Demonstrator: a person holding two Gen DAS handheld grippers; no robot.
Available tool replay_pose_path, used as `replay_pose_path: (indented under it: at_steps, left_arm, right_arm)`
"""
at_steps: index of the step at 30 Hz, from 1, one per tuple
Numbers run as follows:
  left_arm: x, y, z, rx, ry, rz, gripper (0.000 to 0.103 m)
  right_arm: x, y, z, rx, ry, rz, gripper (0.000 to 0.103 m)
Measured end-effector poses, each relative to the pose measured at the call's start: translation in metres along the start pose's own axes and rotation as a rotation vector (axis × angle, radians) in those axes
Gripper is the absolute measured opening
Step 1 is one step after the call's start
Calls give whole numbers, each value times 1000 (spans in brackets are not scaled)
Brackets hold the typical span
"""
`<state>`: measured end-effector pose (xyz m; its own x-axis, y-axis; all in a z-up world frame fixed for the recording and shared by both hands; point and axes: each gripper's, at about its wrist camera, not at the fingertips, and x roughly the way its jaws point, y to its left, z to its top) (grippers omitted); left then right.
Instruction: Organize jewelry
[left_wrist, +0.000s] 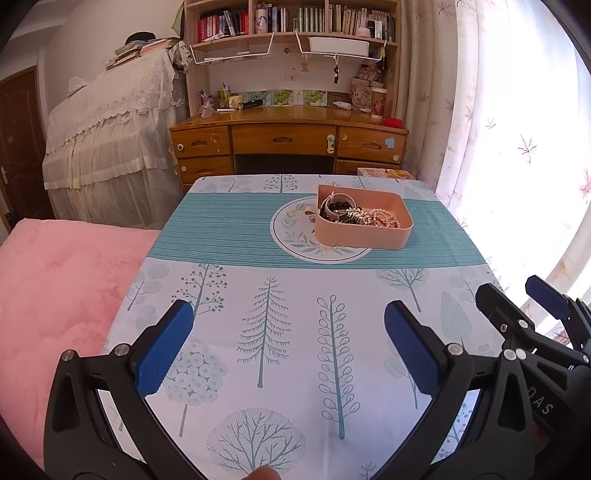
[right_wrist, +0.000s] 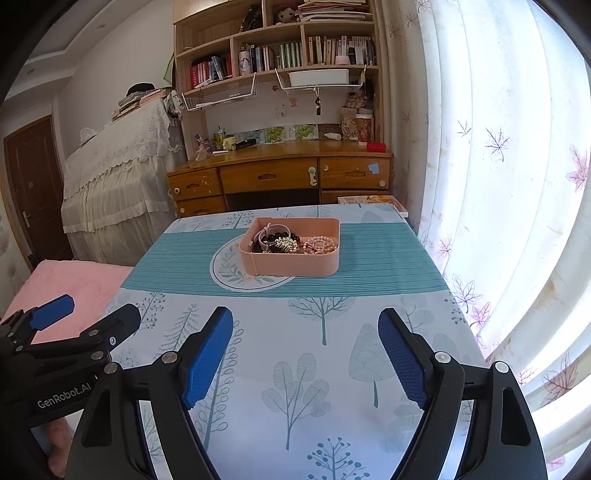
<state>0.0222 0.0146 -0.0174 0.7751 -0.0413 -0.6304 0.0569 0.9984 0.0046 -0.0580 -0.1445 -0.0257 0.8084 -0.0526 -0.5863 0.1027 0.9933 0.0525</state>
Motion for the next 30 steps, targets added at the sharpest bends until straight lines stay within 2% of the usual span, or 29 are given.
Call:
replay_pose_path:
  at_steps: [30]
  left_arm:
    - [7, 2, -11, -9, 22, 6, 103]
  right_arm:
    - [12, -1, 7, 7, 24, 0, 82]
